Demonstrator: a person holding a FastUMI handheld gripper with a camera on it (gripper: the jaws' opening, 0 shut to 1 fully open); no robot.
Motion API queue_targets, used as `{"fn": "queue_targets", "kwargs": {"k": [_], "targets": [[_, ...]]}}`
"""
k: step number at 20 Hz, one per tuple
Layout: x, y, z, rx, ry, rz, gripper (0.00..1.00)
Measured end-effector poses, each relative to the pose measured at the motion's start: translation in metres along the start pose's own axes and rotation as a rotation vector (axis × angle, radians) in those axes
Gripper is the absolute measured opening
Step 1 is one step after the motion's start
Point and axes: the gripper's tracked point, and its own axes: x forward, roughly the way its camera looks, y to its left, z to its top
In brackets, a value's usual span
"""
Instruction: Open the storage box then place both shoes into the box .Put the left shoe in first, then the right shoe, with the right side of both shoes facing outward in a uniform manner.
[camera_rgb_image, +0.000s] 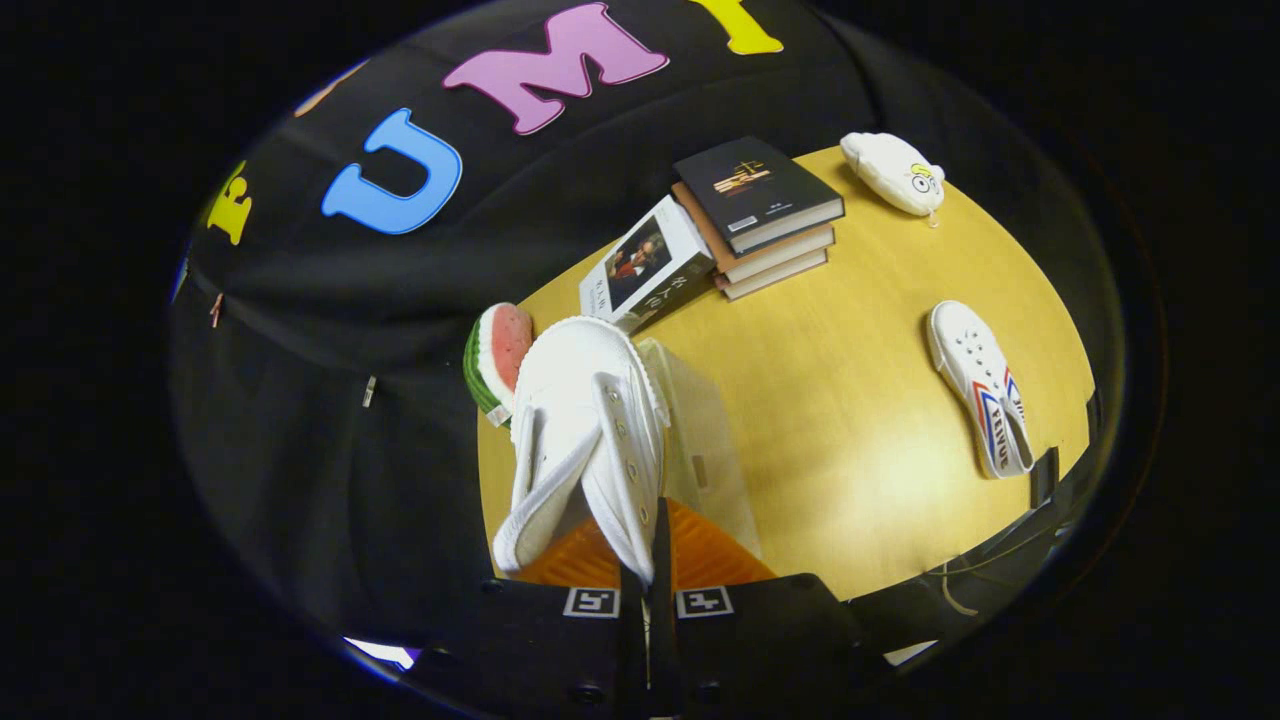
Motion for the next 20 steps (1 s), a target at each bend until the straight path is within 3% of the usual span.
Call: {"fn": "queue_targets", "kwargs": {"k": [7,17,20], "targets": [[0.056,0.027,-0.028,-0.075,0.052,-0.038,0.06],[0.111,0.026,-0.048,-0.021,0.101,-0.099,0.06],[0.119,0.036,-0.050,-0.024,0.111,-0.068,0.12]]}}
